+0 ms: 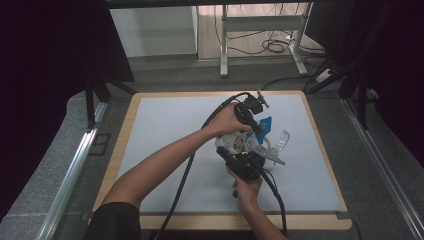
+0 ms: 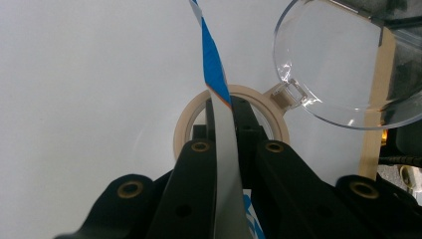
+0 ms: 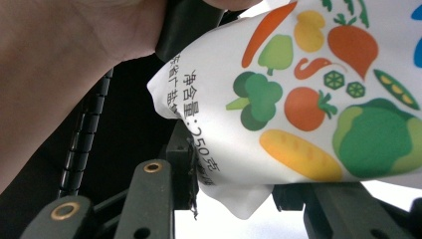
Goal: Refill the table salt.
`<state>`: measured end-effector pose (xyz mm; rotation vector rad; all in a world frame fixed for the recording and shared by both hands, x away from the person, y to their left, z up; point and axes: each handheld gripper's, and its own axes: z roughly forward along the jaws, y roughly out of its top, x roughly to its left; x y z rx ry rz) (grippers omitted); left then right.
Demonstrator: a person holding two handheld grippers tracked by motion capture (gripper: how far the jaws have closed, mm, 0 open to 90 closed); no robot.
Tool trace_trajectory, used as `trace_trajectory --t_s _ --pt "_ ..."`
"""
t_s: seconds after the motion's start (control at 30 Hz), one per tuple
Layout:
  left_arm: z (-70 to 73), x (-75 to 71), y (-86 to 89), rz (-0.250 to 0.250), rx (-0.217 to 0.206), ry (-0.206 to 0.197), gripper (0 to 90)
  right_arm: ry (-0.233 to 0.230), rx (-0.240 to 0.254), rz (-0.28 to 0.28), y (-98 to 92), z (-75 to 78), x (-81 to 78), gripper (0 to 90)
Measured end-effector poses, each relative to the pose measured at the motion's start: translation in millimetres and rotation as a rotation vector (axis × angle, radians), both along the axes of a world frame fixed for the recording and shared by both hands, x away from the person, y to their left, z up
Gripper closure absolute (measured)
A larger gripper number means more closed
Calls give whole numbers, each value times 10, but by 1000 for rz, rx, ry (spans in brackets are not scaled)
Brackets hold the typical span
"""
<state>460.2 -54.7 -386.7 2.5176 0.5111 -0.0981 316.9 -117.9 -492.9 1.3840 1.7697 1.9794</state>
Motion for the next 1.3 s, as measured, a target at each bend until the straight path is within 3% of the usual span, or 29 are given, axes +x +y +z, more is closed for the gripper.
trace_trajectory --t_s 0.9,1.3 --pt "-12 8 6 2 -8 4 896 -5 7 11 -21 26 -6 616" --pt "-15 14 14 -3 0 2 897 -18 -14 9 -17 32 -7 618"
